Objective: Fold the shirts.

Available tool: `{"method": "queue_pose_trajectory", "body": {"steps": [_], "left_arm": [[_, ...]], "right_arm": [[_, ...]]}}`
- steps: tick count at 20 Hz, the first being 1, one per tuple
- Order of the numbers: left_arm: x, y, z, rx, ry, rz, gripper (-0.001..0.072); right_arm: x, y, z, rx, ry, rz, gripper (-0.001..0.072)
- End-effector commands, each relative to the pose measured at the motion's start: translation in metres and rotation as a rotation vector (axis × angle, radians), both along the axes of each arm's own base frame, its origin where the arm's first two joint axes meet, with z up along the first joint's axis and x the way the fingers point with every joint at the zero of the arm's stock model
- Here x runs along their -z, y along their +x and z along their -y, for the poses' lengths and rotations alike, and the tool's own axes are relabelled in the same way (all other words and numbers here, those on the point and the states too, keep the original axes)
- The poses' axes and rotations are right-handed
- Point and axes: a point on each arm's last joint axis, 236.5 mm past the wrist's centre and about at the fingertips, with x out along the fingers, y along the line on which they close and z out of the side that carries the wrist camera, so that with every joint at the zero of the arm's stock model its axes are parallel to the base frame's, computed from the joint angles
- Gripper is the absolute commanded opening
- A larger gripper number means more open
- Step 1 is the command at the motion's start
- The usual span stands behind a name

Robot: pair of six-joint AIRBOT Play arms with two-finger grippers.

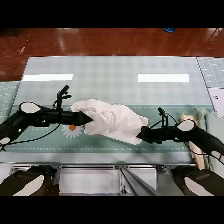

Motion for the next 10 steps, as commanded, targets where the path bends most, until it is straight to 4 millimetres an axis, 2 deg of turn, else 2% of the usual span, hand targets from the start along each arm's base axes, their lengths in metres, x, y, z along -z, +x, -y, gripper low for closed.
{"method": "queue_pose_trajectory", "body": {"steps": [1, 2, 4, 5, 7, 8, 9, 10], "left_arm": [[-0.013, 0.017, -0.006, -0.027, -0.006, 0.040, 0.0019], [-0.028, 0.029, -0.010, -0.040, -0.021, 0.067, 0.0019], [-0.080, 0.059, -0.027, -0.072, -0.063, 0.160, 0.0019], [-0.112, 0.075, -0.039, -0.105, -0.073, 0.224, 0.0019], [-0.192, 0.108, -0.071, -0.215, -0.076, 0.402, 0.0018], [-0.234, 0.117, -0.087, -0.269, -0.075, 0.492, 0.0019], [-0.279, 0.121, -0.103, -0.319, -0.069, 0.588, 0.0019], [-0.319, 0.120, -0.116, -0.360, -0.063, 0.675, 0.0019]], "right_arm": [[-0.038, 0.030, -0.035, -0.112, 0.116, 0.136, 0.0018], [-0.060, 0.044, -0.039, -0.144, 0.136, 0.190, 0.0018], [-0.125, 0.083, -0.037, -0.181, 0.142, 0.360, 0.0018], [-0.169, 0.108, -0.029, -0.174, 0.116, 0.480, 0.0017], [-0.271, 0.149, 0.000, -0.123, 0.037, 0.736, 0.0017], [-0.329, 0.161, 0.019, -0.087, -0.012, 0.867, 0.0017], [-0.386, 0.163, 0.038, -0.056, -0.061, 0.991, 0.0018], [-0.434, 0.157, 0.054, -0.032, -0.110, 1.093, 0.0018]]}}
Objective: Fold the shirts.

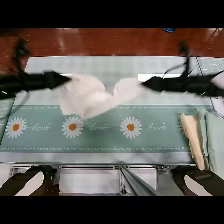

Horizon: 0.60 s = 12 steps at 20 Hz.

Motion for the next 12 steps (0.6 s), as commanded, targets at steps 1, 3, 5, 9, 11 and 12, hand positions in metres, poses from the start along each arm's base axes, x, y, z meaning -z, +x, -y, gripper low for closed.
{"method": "queue_pose_trajectory", "body": {"steps": [1, 3, 5, 9, 11, 12], "left_arm": [[-0.147, -0.002, -0.050, -0.171, 0.016, 0.298, 0.0019], [-0.215, -0.025, -0.067, -0.243, 0.062, 0.466, 0.0019], [-0.261, -0.055, -0.078, -0.319, 0.105, 0.583, 0.0018], [-0.287, -0.102, -0.101, -0.516, 0.267, 0.662, 0.0019], [-0.278, -0.119, -0.104, -0.558, 0.370, 0.646, 0.0019], [-0.275, -0.129, -0.102, -0.562, 0.427, 0.657, 0.0019]], "right_arm": [[-0.178, -0.016, 0.061, 0.147, -0.132, 0.400, 0.0017], [-0.241, -0.053, 0.079, 0.204, -0.201, 0.549, 0.0018], [-0.277, -0.097, 0.087, 0.241, -0.259, 0.664, 0.0018], [-0.285, -0.167, 0.122, 0.400, -0.386, 0.701, 0.0018], [-0.272, -0.194, 0.143, 0.475, -0.454, 0.654, 0.0018], [-0.262, -0.206, 0.151, 0.498, -0.484, 0.617, 0.0018]]}}
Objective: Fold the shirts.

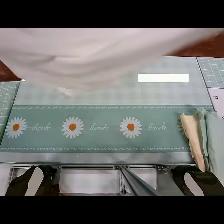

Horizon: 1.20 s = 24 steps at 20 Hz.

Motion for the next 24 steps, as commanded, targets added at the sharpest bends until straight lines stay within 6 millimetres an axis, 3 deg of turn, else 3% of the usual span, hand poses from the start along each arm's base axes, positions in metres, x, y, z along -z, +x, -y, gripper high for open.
{"method": "queue_pose_trajectory", "body": {"steps": [1, 4, 7, 10, 14, 16, 18, 20, 24], "left_arm": [[-0.002, -0.039, -0.011, -0.158, 0.140, 0.014, 0.0019], [0.000, -0.068, -0.020, -0.221, 0.206, 0.022, 0.0019], [0.021, -0.067, -0.007, -0.136, 0.222, -0.050, 0.0019], [0.087, -0.021, -0.002, -0.071, 0.219, -0.242, 0.0019], [0.225, 0.064, -0.008, -0.036, 0.192, -0.607, 0.0019], [0.282, 0.103, -0.002, 0.003, 0.142, -0.749, 0.0019], [0.322, 0.142, 0.013, 0.052, 0.039, -0.834, 0.0019], [0.358, 0.175, 0.029, 0.097, -0.071, -0.911, 0.0019], [0.417, 0.202, 0.058, 0.178, -0.203, -1.064, 0.0020]], "right_arm": [[0.027, -0.053, 0.044, 0.204, -0.049, -0.090, 0.0018], [0.065, -0.073, 0.051, 0.241, -0.050, -0.226, 0.0018], [0.119, -0.069, 0.047, 0.223, -0.032, -0.410, 0.0018], [0.195, -0.044, 0.035, 0.167, -0.010, -0.619, 0.0018], [0.310, 0.006, 0.006, 0.053, 0.100, -0.835, 0.0018], [0.372, 0.024, 0.002, 0.063, 0.159, -0.938, 0.0018], [0.420, 0.044, 0.008, 0.098, 0.168, -0.999, 0.0018], [0.450, 0.071, 0.022, 0.152, 0.149, -1.032, 0.0018], [0.512, 0.116, 0.031, 0.213, 0.172, -1.149, 0.0018]]}}
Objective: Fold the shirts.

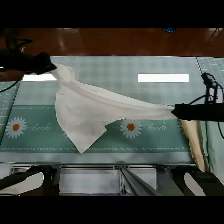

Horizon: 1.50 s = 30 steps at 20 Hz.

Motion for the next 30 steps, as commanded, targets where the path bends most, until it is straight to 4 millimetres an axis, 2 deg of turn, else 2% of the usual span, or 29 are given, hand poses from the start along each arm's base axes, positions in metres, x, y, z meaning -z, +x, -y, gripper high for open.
{"method": "queue_pose_trajectory", "body": {"steps": [1, 2, 3, 4, 5, 6, 7, 9, 11, 12, 14, 15, 16, 18, 20, 22, 25, 30], "left_arm": [[0.055, 0.020, 0.027, 0.007, -0.128, -0.139, 0.0034], [0.064, 0.019, 0.029, 0.014, -0.128, -0.165, 0.0158], [0.072, 0.013, 0.031, 0.029, -0.131, -0.198, 0.0423], [0.076, 0.006, 0.030, 0.043, -0.128, -0.232, 0.0510], [0.079, 0.000, 0.024, 0.048, -0.120, -0.257, 0.0510], [0.079, -0.007, 0.013, 0.046, -0.119, -0.284, 0.0510], [0.077, -0.014, -0.002, 0.034, -0.123, -0.312, 0.0510], [0.064, -0.027, -0.040, -0.006, -0.137, -0.328, 0.0510], [0.054, -0.047, -0.077, -0.061, -0.143, -0.318, 0.0510], [0.056, -0.062, -0.091, -0.099, -0.150, -0.322, 0.0510], [0.082, -0.104, -0.107, -0.216, -0.193, -0.376, 0.0510], [0.100, -0.128, -0.106, -0.259, -0.216, -0.418, 0.0510], [0.121, -0.153, -0.100, -0.296, -0.244, -0.471, 0.0510], [0.153, -0.192, -0.081, -0.333, -0.296, -0.561, 0.0510], [0.171, -0.209, -0.069, -0.342, -0.318, -0.596, 0.0510], [0.175, -0.200, -0.066, -0.357, -0.344, -0.546, 0.0509], [0.171, -0.174, -0.062, -0.387, -0.429, -0.470, 0.0509], [0.200, -0.168, -0.039, -0.346, -0.404, -0.527, 0.0504]], "right_arm": [[0.065, 0.036, 0.008, 0.050, 0.001, -0.106, 0.0019], [0.079, 0.042, 0.008, 0.052, 0.003, -0.148, 0.0019], [0.090, 0.046, 0.008, 0.055, 0.008, -0.184, 0.0019], [0.097, 0.052, 0.008, 0.064, 0.017, -0.215, 0.0024], [0.101, 0.059, 0.008, 0.082, 0.026, -0.232, 0.0152], [0.098, 0.066, 0.008, 0.079, 0.026, -0.233, 0.0382], [0.088, 0.073, 0.014, 0.064, 0.006, -0.225, 0.0410], [0.056, 0.083, 0.038, 0.078, -0.010, -0.213, 0.0410], [0.020, 0.085, 0.075, 0.142, -0.012, -0.175, 0.0409], [0.010, 0.080, 0.096, 0.194, -0.016, -0.154, 0.0406], [0.007, 0.060, 0.125, 0.303, -0.004, -0.136, 0.0405], [0.016, 0.048, 0.126, 0.341, 0.022, -0.140, 0.0405], [0.026, 0.036, 0.119, 0.348, 0.056, -0.145, 0.0405], [0.047, 0.017, 0.089, 0.317, 0.136, -0.149, 0.0405], [0.059, 0.004, 0.064, 0.299, 0.219, -0.146, 0.0405], [0.070, -0.007, 0.052, 0.280, 0.252, -0.173, 0.0405], [0.075, -0.014, 0.049, 0.268, 0.257, -0.195, 0.0404], [0.075, -0.014, 0.048, 0.273, 0.261, -0.194, 0.0404]]}}
